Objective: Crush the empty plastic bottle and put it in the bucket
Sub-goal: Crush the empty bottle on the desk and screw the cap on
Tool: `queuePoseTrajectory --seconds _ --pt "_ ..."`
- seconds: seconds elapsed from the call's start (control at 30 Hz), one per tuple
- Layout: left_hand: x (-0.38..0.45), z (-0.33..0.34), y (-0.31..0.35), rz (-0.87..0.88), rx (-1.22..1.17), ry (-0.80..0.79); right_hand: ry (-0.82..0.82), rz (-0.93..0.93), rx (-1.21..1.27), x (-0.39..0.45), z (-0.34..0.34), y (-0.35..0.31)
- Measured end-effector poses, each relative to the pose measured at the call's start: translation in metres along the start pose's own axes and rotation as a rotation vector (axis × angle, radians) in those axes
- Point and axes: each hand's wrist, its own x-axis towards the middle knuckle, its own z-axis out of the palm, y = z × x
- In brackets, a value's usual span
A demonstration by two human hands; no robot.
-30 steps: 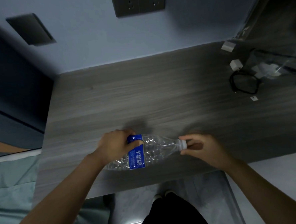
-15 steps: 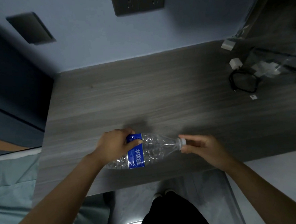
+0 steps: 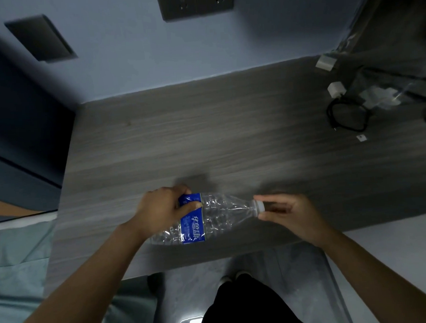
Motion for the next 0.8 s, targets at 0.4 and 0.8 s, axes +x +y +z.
queuePoseTrajectory --seconds 0.4,0.8 --pt "0.001 0.001 0.003 -0.009 -0.02 -0.036 0.031 0.033 0.076 0.002 0.001 0.01" --pt "0.001 0.004 0.004 -0.015 -0.009 -0.023 -0.002 0.131 0.272 0.003 0.002 0.009"
